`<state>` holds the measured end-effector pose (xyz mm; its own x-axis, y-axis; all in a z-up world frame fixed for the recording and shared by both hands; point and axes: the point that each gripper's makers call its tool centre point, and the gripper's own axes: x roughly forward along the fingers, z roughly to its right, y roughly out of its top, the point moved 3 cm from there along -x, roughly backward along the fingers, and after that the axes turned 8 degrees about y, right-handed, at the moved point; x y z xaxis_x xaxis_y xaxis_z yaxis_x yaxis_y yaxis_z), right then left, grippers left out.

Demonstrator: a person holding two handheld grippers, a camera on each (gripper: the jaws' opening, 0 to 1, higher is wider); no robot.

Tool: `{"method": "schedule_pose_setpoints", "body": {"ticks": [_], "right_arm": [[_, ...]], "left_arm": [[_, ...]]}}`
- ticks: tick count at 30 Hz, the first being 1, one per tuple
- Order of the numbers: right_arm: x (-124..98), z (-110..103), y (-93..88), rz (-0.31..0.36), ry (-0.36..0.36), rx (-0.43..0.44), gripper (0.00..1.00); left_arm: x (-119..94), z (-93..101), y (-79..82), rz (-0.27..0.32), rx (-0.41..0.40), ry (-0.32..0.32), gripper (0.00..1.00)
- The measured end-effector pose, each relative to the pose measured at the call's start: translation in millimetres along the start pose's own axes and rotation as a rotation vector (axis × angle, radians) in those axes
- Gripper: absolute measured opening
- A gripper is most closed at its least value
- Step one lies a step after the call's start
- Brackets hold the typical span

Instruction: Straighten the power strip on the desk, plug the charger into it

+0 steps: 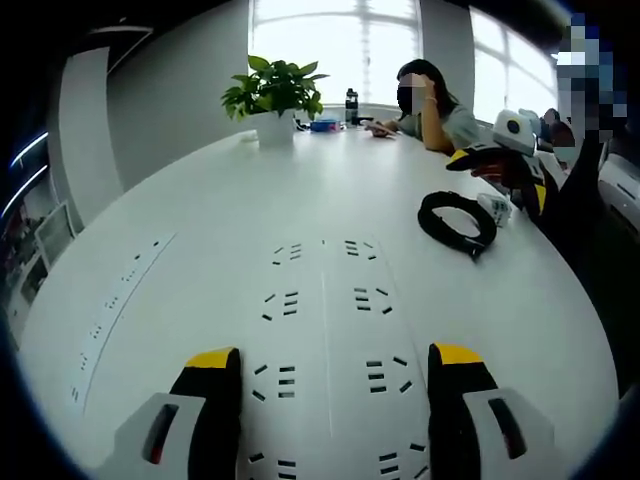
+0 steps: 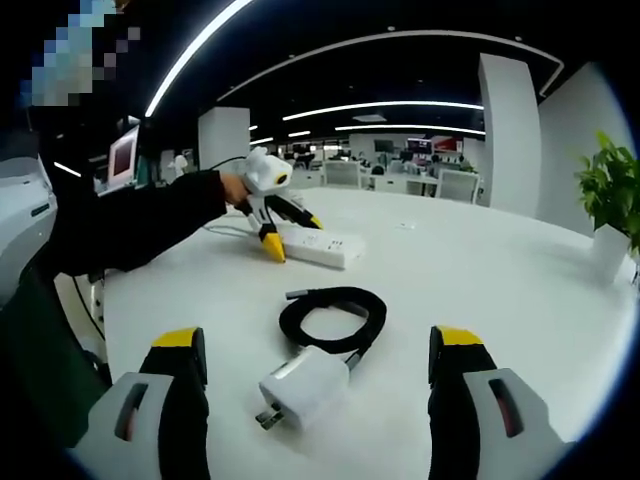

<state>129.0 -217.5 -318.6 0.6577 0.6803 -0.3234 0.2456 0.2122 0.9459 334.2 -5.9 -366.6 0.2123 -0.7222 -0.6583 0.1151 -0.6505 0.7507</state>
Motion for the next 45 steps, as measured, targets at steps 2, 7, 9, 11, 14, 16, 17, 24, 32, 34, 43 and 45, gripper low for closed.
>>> {"method": "schedule_pose_setpoints", "body": {"ticks": [2, 7, 9, 11, 14, 16, 17, 24, 32, 34, 43, 45], "right_arm": [[0, 1, 0.0, -0.001, -0.001, 0.000, 0.93], [-2, 2, -0.7, 0.000, -0.005, 0.002, 0.93], [-3, 2, -0.6, 0.002, -0.007, 0.003, 0.93], [-4, 3, -1.0, 0.001, -0.010, 0.002, 0.93], [-5, 4, -1.8, 0.001, -0.014, 0.005, 0.93], [-6, 4, -2.0, 0.001, -0.015, 0.005, 0.93], [-6, 4, -2.0, 0.001, -0.015, 0.005, 0.93], [-8, 5, -1.5, 0.004, -0.020, 0.005, 0.93], [-10, 5, -3.1, 0.003, -0.028, 0.009, 0.92], [-9, 5, -3.5, 0.002, -0.027, 0.008, 0.92], [-6, 3, -4.0, 0.003, -0.021, 0.011, 0.92], [-6, 3, -4.8, -0.001, -0.021, 0.010, 0.92]], "left_arm": [[2, -0.7, 2.0, 0.000, 0.002, -0.002, 0.77], [7, 0.0, 6.7, 0.003, 0.010, -0.010, 0.77], [9, -0.6, 8.8, 0.002, 0.012, -0.012, 0.77], [11, 0.3, 12.1, 0.005, 0.015, -0.013, 0.77], [14, 2.8, 15.1, 0.006, 0.022, -0.018, 0.77], [15, 3.2, 16.8, 0.006, 0.025, -0.021, 0.77], [16, 3.3, 17.6, 0.006, 0.026, -0.023, 0.77], [20, 4.5, 21.0, 0.006, 0.032, -0.029, 0.77], [25, 3.6, 24.0, 0.009, 0.038, -0.036, 0.77], [26, 5.0, 24.5, 0.009, 0.040, -0.037, 0.77], [33, 5.8, 30.1, 0.007, 0.047, -0.048, 0.77], [34, 5.1, 31.2, 0.008, 0.048, -0.049, 0.77]]}}
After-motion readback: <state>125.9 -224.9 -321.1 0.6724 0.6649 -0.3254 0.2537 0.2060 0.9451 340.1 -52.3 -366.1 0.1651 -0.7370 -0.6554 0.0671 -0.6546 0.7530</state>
